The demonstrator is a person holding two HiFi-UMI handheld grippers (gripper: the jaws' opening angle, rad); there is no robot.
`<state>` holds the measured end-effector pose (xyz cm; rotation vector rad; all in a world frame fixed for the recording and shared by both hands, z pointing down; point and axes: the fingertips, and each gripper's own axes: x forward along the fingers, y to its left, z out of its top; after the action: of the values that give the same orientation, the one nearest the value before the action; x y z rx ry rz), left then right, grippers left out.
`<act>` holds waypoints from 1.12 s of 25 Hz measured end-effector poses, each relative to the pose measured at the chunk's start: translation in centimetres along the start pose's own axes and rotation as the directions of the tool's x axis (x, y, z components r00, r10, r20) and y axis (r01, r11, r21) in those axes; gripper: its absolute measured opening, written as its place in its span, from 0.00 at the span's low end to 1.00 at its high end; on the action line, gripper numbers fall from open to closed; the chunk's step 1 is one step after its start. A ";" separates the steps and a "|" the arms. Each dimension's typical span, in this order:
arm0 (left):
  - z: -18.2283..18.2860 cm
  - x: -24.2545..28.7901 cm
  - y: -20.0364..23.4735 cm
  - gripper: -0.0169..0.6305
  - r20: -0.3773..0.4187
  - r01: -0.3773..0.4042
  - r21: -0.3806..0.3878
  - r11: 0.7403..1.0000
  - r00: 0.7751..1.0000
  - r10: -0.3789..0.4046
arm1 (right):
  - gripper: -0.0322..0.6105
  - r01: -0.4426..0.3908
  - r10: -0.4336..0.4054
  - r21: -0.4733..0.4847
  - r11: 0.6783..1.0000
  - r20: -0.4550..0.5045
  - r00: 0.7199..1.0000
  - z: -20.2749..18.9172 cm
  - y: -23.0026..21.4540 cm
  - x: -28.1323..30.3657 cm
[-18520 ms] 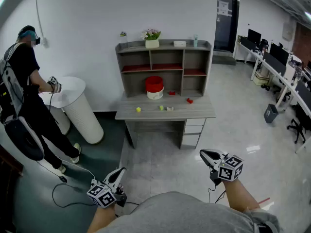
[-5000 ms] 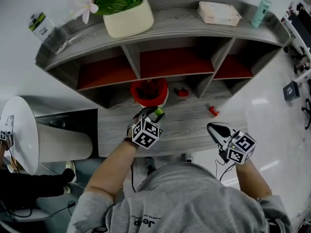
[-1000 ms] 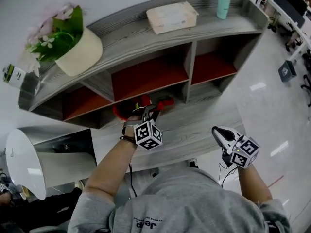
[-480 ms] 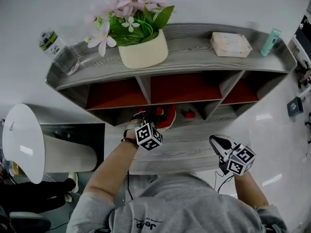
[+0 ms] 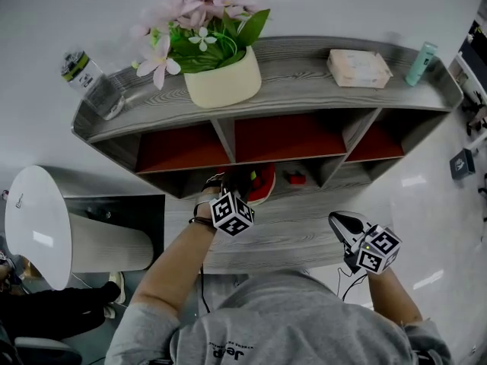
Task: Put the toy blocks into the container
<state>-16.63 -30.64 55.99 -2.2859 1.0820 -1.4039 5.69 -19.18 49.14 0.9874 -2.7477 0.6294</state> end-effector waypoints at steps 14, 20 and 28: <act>11.4 0.6 -10.1 0.35 0.160 0.145 0.202 0.969 0.971 -0.179 | 0.08 0.074 -0.075 0.053 0.996 0.018 0.997 -2.4 -2.4 -4.8; 12.3 8.2 -15.9 0.37 0.015 0.261 0.273 0.926 0.961 -0.275 | 0.08 0.181 -0.184 0.115 0.977 0.016 0.983 -4.8 -5.7 -11.0; 9.1 19.0 -16.8 0.38 -0.241 0.301 0.256 0.919 0.940 -0.241 | 0.08 0.305 -0.313 0.212 0.929 0.004 0.950 -9.0 -10.4 -18.8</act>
<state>3.81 -33.84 73.25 -2.1727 0.5660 -1.8047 26.83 -11.73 55.40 1.4552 -2.5109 0.8612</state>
